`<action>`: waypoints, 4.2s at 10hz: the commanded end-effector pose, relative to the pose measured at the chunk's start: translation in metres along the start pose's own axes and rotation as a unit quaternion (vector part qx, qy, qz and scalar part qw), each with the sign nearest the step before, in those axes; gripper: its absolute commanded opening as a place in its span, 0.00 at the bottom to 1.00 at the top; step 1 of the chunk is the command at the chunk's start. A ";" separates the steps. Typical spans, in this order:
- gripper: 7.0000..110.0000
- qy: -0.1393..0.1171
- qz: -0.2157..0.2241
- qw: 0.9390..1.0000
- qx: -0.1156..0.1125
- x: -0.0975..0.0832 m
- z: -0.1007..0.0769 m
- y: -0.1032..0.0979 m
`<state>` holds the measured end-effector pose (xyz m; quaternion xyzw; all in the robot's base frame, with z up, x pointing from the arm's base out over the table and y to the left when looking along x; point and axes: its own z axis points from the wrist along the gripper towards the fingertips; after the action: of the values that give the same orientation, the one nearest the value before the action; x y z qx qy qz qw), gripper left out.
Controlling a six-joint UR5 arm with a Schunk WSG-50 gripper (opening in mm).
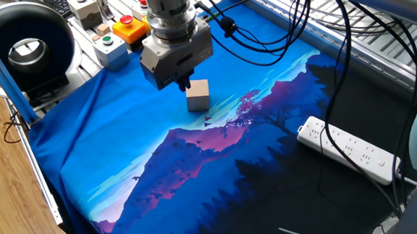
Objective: Approach and touch the side of the small block
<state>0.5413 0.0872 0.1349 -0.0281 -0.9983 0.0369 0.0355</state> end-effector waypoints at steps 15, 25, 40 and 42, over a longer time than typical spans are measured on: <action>0.00 -0.014 -0.002 1.000 -0.022 -0.033 0.021 0.018; 0.00 -0.052 0.001 0.999 -0.003 -0.087 0.066 0.019; 0.00 -0.095 0.110 0.986 -0.075 -0.108 0.103 -0.003; 0.00 -0.096 0.111 0.986 -0.081 -0.106 0.105 0.004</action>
<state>0.6377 0.0764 0.0256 -0.1354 -0.9885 -0.0262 -0.0620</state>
